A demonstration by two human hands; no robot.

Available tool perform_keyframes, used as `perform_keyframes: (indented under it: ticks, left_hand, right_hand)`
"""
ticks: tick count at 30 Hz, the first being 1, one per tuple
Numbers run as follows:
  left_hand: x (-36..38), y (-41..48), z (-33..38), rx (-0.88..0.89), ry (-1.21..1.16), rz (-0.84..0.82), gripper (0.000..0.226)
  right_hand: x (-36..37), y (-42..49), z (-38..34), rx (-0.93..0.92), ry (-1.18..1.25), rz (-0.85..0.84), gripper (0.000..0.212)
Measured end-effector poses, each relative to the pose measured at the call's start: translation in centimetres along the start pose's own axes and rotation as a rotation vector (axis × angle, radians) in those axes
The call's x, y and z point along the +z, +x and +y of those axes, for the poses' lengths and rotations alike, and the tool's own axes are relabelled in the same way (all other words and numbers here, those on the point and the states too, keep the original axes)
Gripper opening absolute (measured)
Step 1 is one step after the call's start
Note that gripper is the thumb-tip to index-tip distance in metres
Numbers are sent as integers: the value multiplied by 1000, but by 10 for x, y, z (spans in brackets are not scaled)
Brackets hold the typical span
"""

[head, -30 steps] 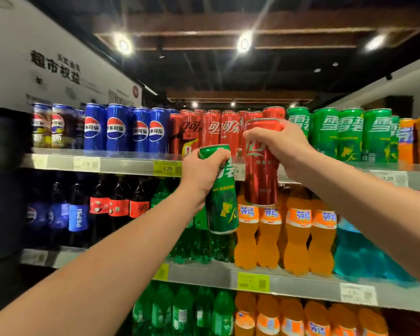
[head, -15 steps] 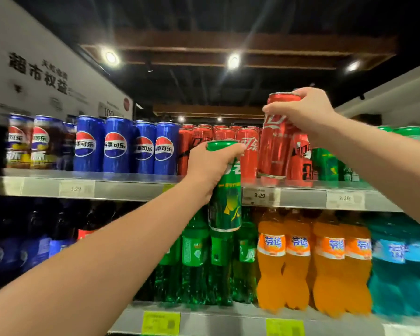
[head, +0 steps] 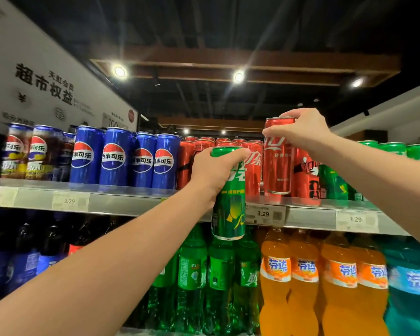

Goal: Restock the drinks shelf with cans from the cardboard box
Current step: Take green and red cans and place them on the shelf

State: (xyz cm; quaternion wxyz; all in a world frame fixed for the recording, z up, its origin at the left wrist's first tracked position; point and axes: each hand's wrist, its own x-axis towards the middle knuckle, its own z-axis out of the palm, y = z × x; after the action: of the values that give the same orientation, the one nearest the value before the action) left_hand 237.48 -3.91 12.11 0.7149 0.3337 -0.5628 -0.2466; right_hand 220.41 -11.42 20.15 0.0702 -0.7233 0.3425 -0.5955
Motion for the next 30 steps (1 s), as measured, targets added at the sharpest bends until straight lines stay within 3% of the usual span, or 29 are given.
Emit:
perform_keyframes:
  ticks: [11, 17, 20, 26, 30]
  left_hand:
    - [4, 0, -4, 0, 20, -1, 37]
    - [5, 3, -6, -9, 31, 34, 26]
    - [7, 4, -9, -10, 7, 49, 17]
    - [12, 3, -17, -30, -30, 68, 32]
    - [16, 2, -20, -32, -14, 68, 29]
  right_hand:
    - [12, 3, 6, 14, -131, -80, 59]
    - [21, 4, 16, 52, -213, -87, 55]
    - [21, 5, 16, 15, -302, -64, 54]
    - [29, 0, 16, -79, -466, 19, 53]
    - [33, 0, 13, -126, -736, 86, 60]
